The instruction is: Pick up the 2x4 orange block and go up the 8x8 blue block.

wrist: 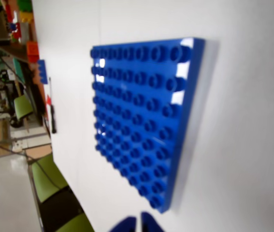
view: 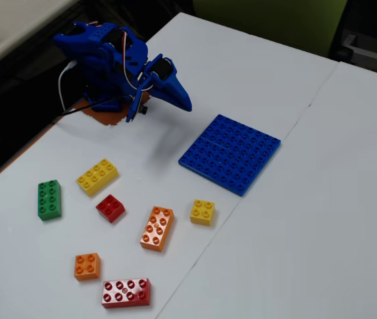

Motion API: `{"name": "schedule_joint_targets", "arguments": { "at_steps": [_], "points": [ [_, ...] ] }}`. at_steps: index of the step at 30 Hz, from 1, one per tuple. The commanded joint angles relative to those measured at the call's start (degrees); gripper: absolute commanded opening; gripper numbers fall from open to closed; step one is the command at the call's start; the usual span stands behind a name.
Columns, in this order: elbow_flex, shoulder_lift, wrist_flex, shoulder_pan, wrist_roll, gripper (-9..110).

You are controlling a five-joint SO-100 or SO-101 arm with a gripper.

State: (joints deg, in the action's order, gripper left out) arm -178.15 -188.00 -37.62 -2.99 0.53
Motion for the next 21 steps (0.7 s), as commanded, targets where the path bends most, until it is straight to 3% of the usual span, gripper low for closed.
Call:
{"name": "schedule_joint_targets", "arguments": {
  "at_steps": [1, 21],
  "points": [
    [-2.3, -2.3, -0.2, -0.1, 0.5, 0],
    [-2.2, -1.7, 0.8, -0.3, 1.1, 0]
  ]
}}
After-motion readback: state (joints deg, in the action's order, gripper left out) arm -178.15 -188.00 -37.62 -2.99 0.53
